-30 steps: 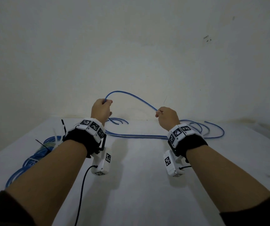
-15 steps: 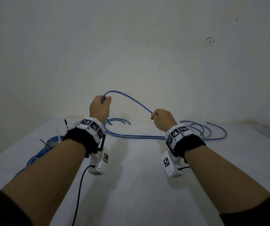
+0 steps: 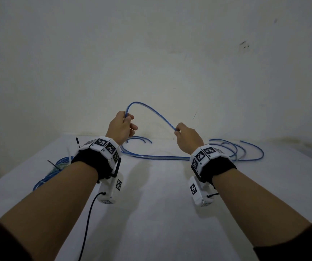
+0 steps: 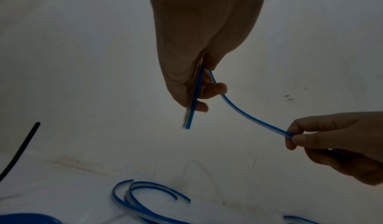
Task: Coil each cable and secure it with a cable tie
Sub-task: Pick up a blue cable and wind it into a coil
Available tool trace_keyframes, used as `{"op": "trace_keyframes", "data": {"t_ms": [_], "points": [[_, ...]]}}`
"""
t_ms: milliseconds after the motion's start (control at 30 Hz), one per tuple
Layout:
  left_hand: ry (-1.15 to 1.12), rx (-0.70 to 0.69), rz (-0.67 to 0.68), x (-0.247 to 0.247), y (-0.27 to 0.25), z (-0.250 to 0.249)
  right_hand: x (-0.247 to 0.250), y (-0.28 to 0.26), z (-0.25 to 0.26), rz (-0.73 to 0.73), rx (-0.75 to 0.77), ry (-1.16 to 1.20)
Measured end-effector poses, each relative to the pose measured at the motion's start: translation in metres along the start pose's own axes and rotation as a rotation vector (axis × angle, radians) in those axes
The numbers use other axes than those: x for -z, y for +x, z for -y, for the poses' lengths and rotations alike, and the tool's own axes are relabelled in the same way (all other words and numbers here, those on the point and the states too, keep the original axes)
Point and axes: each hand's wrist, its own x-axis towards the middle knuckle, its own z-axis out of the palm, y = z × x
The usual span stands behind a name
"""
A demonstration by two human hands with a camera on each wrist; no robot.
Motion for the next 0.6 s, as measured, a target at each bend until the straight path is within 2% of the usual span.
{"op": "trace_keyframes", "data": {"t_ms": [200, 300, 367, 500, 600], "points": [[0.044, -0.106, -0.039, 0.000, 0.001, -0.001, 0.003, 0.002, 0.001, 0.111, 0.109, 0.034], [-0.016, -0.094, 0.063, -0.005, 0.001, 0.000, 0.007, -0.001, 0.010, 0.242, 0.192, 0.043], [0.046, -0.143, 0.123, -0.007, -0.002, 0.000, 0.010, -0.005, 0.018, 0.282, 0.242, 0.108], [0.316, -0.262, 0.221, -0.010, -0.008, 0.002, 0.018, -0.010, 0.032, 0.173, 0.357, 0.209], [0.419, -0.242, 0.316, -0.011, -0.012, 0.002, 0.023, -0.008, 0.039, 0.081, 0.479, 0.203]]}}
